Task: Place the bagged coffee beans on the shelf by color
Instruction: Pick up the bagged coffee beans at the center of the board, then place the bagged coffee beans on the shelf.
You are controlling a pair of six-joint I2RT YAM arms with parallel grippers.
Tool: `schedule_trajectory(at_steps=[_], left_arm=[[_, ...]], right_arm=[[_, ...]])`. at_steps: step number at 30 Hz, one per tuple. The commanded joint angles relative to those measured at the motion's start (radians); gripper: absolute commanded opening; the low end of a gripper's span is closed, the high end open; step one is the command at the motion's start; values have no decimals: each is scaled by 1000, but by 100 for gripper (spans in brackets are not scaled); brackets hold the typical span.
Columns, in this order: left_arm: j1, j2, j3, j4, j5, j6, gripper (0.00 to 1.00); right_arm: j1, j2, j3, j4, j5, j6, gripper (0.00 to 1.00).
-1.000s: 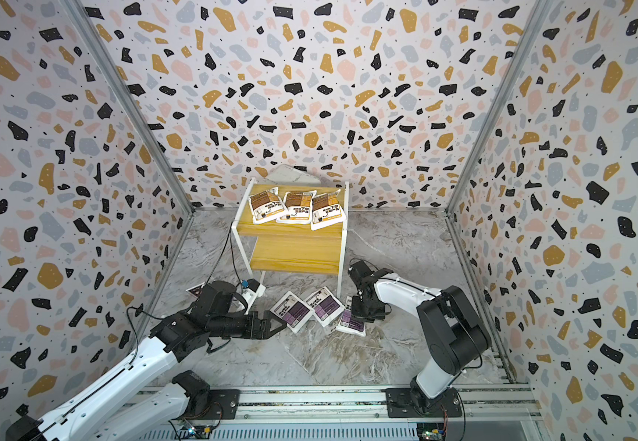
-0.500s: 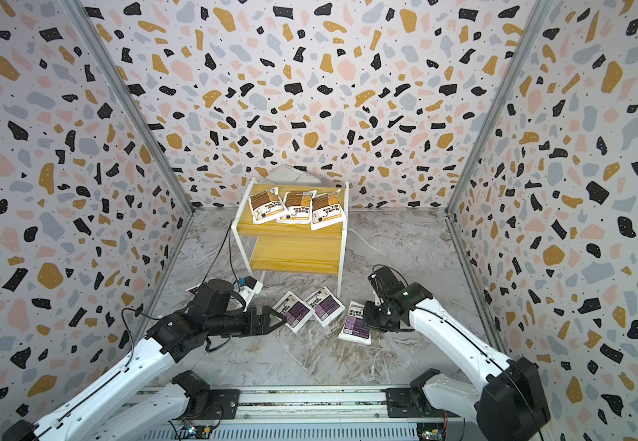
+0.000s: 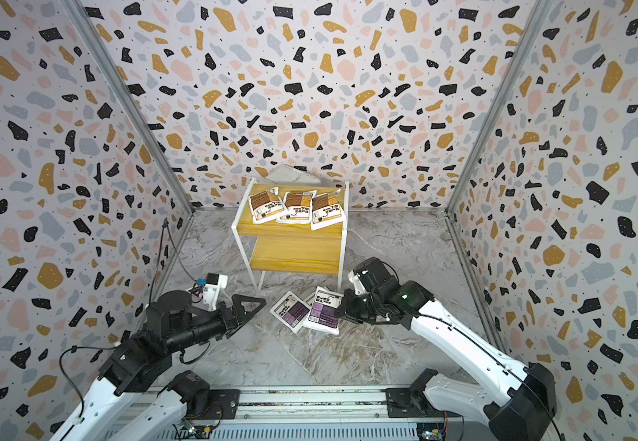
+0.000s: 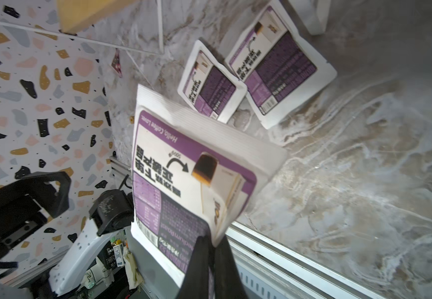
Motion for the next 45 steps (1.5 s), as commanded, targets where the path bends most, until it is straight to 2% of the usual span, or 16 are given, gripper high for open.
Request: schedule_trajectory(at_steps=[1, 4, 13, 23, 28, 32, 41, 44, 45], left_arm=[[5, -5, -41, 79, -19, -153, 98], [5, 19, -61, 152, -4, -187, 97], [6, 189, -16, 287, 52, -145, 94], [8, 301, -14, 455, 89, -155, 83], [6, 329, -14, 493, 105, -155, 65], [9, 331, -17, 501, 107, -152, 55], [19, 314, -31, 482, 99, -144, 15], [22, 314, -27, 475, 96, -135, 11], [23, 313, -27, 472, 95, -134, 9]], right_arm=[[7, 29, 72, 51, 36, 35, 0], [14, 85, 131, 81, 39, 42, 0], [55, 220, 290, 120, 44, 39, 0], [74, 257, 320, 142, 33, 55, 0], [82, 269, 324, 150, 29, 56, 0], [85, 274, 325, 155, 29, 57, 0], [88, 274, 324, 155, 27, 54, 0], [88, 270, 325, 155, 26, 51, 0], [88, 268, 324, 156, 27, 51, 5]])
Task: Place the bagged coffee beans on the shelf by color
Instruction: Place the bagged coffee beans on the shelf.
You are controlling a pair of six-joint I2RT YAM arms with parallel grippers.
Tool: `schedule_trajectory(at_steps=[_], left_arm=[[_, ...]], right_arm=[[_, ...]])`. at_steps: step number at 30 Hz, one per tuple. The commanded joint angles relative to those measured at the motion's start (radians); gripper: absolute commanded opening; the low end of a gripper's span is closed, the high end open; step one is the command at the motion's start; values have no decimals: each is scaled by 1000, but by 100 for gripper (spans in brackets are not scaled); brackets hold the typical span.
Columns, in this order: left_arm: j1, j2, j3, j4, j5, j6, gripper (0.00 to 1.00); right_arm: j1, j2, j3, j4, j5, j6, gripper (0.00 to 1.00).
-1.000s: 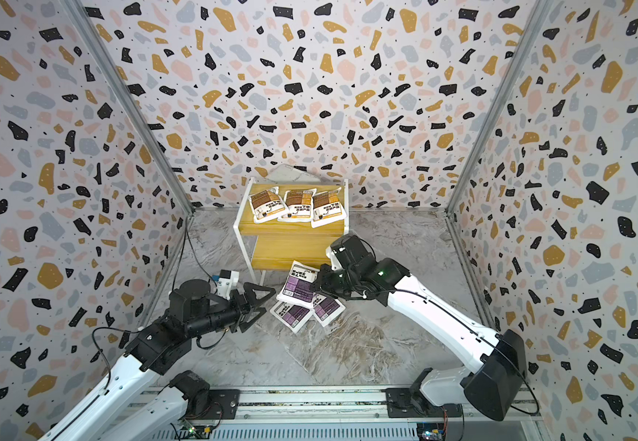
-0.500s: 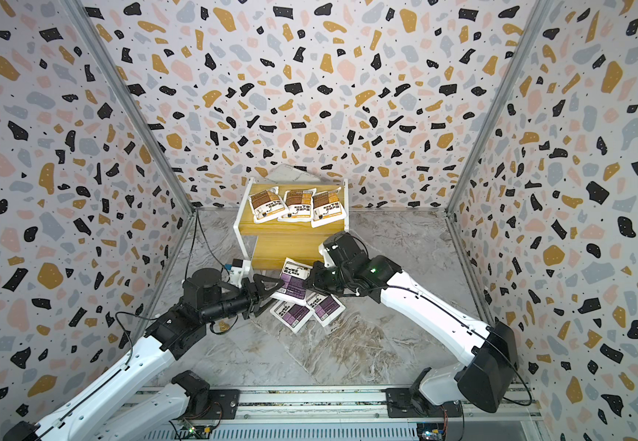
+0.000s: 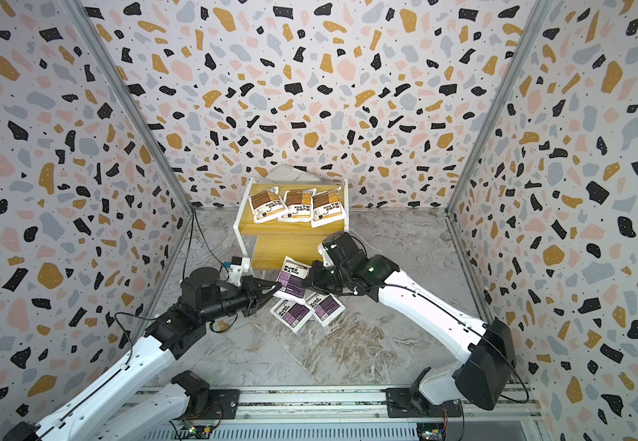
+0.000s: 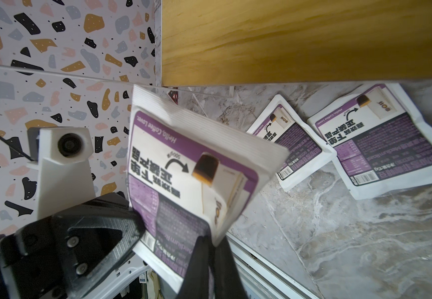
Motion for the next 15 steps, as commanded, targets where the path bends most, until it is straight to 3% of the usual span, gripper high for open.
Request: schedule_trajectory(at_steps=[1, 5, 8, 15], left_arm=[[11, -15, 19, 25, 2, 26, 7], [29, -32, 17, -4, -21, 33, 5], [58, -45, 17, -31, -61, 41, 3], [131, 18, 32, -10, -81, 102, 2]], right_arm=[[7, -22, 44, 9, 1, -7, 10], [7, -54, 35, -1, 11, -25, 29], [7, -99, 20, -27, 28, -45, 38], [7, -252, -108, -18, 36, -24, 41]])
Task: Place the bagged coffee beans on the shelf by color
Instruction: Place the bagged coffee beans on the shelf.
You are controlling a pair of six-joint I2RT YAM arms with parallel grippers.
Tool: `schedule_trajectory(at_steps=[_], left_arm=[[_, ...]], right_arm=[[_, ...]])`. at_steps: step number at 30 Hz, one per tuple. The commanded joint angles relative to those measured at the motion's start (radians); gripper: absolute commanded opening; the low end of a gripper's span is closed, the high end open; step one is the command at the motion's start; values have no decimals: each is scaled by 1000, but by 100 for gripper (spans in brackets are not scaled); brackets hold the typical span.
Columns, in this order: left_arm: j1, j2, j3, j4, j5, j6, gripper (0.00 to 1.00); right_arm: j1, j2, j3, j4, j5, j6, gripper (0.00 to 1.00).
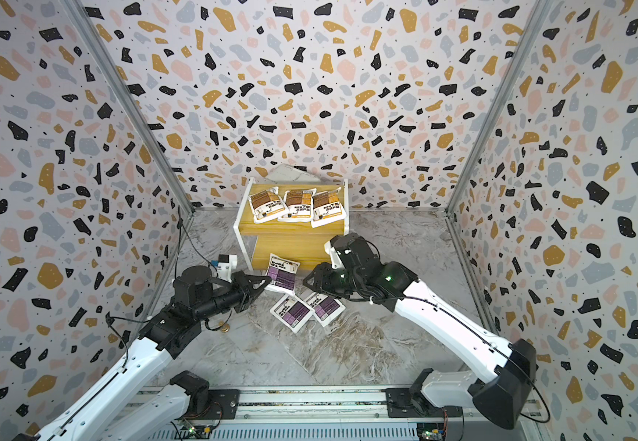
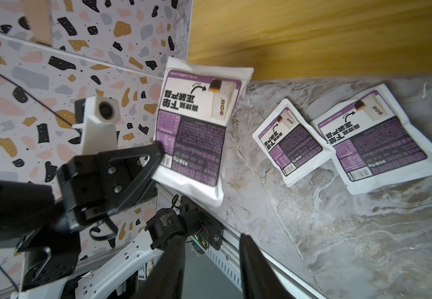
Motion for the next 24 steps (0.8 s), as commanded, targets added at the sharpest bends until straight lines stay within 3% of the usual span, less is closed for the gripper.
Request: schedule_trajectory(at_steps=[1, 6, 24], left_arm=[[29, 36, 34, 40, -17, 60, 2], [56, 118, 62, 84, -7, 85, 2], [116, 302, 134, 154, -21, 105, 4]], right_arm=[[5, -83, -55, -5, 20, -1, 41], [4, -136, -87, -30, 27, -18, 42], [5, -112, -87, -38, -1, -54, 44]])
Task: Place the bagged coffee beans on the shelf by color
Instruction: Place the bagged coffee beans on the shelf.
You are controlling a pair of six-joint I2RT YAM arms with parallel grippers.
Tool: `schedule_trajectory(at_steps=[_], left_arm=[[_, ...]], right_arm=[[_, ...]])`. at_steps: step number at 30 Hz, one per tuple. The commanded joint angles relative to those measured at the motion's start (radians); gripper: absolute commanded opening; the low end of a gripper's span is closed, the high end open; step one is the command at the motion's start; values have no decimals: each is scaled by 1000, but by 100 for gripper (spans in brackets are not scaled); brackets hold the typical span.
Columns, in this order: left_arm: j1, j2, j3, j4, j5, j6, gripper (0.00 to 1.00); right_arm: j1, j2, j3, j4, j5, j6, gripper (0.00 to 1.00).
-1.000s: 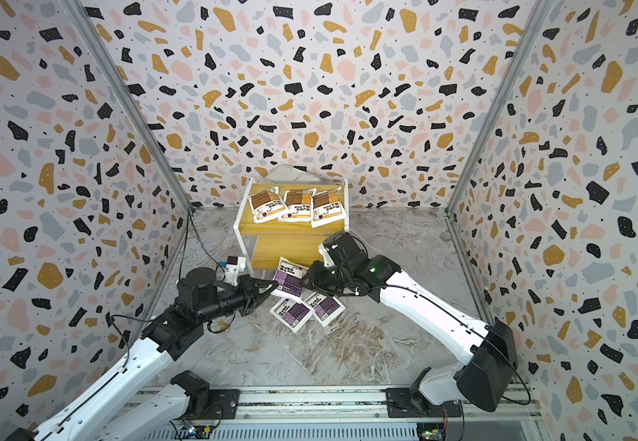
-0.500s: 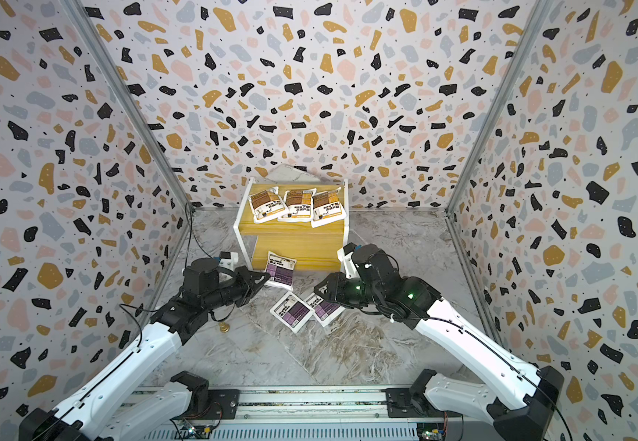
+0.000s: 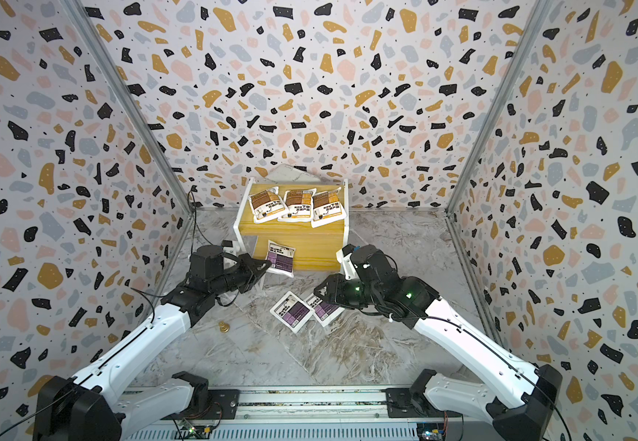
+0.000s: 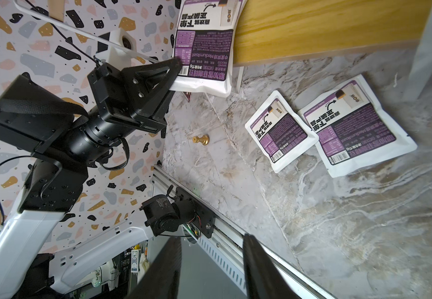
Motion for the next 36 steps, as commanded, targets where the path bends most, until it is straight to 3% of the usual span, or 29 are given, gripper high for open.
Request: schedule_trajectory(at_steps=[1, 4, 11, 16, 17, 18, 19, 30, 36], left_arm=[[13, 18, 40, 50, -11, 29, 5], [17, 38, 48, 46, -14, 35, 18], [19, 48, 71, -10, -25, 55, 59], [19, 19, 70, -86, -26, 72, 73], [18, 8, 69, -111, -29, 79, 81], [18, -1, 69, -133, -30, 86, 95], [18, -13, 67, -167, -32, 95, 100], [18, -203, 44, -474, -72, 215, 100], [19, -300, -27, -561, 12, 255, 100]], right_arm=[[5, 0, 4, -13, -5, -22, 44], [5, 0, 6, -18, -1, -25, 45], [5, -10, 3, -26, 8, -23, 46], [5, -21, -2, -29, 17, -22, 47], [5, -22, -4, -30, 19, -22, 47], [5, -25, -5, -29, 19, -22, 46], [5, -25, -9, -27, 19, -20, 47], [5, -24, -61, -41, 31, -59, 47], [5, -14, -146, -39, 2, -75, 45]])
